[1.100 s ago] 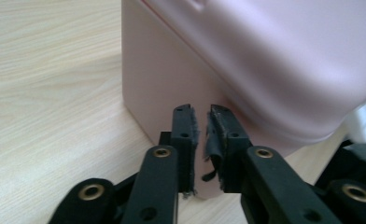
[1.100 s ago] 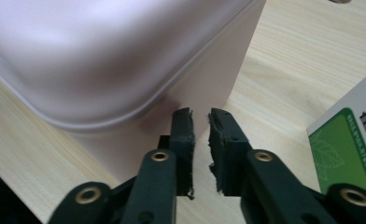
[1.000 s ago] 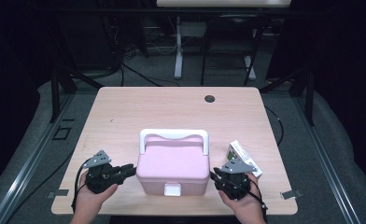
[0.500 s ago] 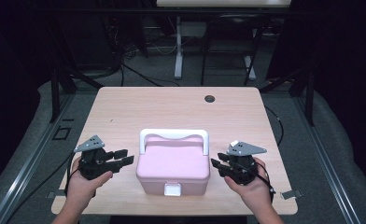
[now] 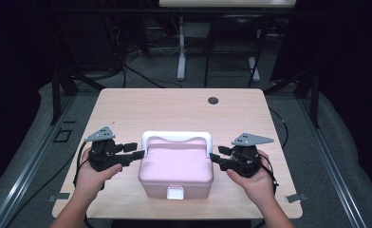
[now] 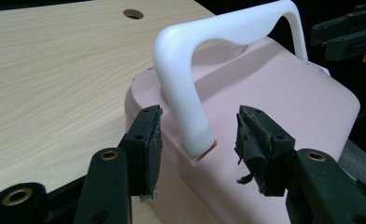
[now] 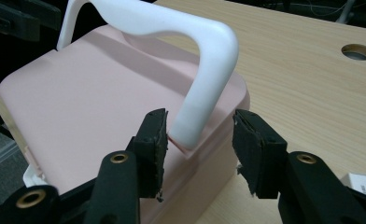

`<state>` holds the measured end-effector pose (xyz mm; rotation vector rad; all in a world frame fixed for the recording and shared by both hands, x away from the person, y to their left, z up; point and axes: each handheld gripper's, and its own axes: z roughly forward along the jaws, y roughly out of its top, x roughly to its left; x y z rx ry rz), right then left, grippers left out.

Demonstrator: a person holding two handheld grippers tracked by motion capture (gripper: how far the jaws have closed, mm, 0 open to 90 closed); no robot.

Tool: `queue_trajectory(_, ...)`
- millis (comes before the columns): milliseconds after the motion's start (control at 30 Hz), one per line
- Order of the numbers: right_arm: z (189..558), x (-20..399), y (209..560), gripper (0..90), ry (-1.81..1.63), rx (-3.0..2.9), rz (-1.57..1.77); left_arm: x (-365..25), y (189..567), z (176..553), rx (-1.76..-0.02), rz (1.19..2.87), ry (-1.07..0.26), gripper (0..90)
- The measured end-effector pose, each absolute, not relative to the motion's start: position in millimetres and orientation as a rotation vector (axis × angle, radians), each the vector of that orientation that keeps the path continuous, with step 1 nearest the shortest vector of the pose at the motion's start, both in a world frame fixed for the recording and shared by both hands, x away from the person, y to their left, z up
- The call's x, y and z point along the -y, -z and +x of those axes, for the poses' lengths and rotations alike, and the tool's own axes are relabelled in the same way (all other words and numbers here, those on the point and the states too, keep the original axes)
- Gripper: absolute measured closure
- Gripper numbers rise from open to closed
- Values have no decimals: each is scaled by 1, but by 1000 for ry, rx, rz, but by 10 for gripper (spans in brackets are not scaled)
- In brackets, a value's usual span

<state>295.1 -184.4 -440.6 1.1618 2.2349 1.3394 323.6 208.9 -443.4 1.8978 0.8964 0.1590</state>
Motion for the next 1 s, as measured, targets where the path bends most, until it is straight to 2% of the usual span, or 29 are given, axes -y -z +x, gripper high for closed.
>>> queue_trajectory(300, 314, 172, 446, 555, -1383, -2231, 1196, -195, 451, 338, -921, 1910, -143, 469)
queue_trajectory(500, 314, 167, 448, 603, -1359, -2229, 1175, -192, 454, 340, -901, 1921, -157, 564)
queue_trajectory(733, 310, 170, 453, 642, -1389, -2221, 1151, -193, 456, 335, -903, 1890, -161, 615)
queue_trajectory(833, 308, 169, 452, 684, -1392, -2224, 1152, -195, 455, 332, -892, 1898, -172, 678)
queue_trajectory(1000, 305, 166, 451, 704, -1364, -2218, 1136, -196, 455, 329, -889, 1885, -163, 721)
